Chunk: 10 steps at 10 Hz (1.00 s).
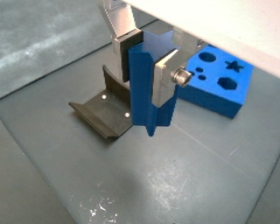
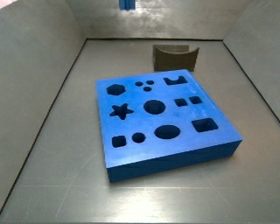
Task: Pick up the star object. Move to above the board. Insert the star object.
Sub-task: Move to above the board.
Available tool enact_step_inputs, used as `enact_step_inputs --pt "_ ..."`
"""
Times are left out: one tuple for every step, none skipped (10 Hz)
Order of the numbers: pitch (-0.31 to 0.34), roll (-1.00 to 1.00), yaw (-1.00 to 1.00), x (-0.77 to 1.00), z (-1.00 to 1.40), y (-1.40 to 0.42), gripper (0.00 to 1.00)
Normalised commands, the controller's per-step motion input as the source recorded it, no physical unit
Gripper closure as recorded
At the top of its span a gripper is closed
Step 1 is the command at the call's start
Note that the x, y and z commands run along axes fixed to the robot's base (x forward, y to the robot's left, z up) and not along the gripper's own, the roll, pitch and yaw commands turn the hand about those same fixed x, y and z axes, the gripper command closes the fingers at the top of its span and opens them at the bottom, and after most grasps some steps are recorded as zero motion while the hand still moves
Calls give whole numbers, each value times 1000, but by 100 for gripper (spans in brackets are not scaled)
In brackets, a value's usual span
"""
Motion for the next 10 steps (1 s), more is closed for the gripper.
enact_step_inputs --pt "102 68 19 16 394 -19 100" --pt "101 69 19 15 196 -16 100" --pt "361 200 -93 131 182 -1000 100" --pt "333 200 -73 134 179 -1000 100" --pt "295 194 -49 134 184 -1000 100" --pt "166 53 -18 138 184 -1000 100" --pt "130 35 -5 140 183 -1000 100" --pt "98 10 4 143 188 -1000 100" --pt "86 -5 5 146 191 -1000 100" --pt "83 3 6 151 190 -1000 100"
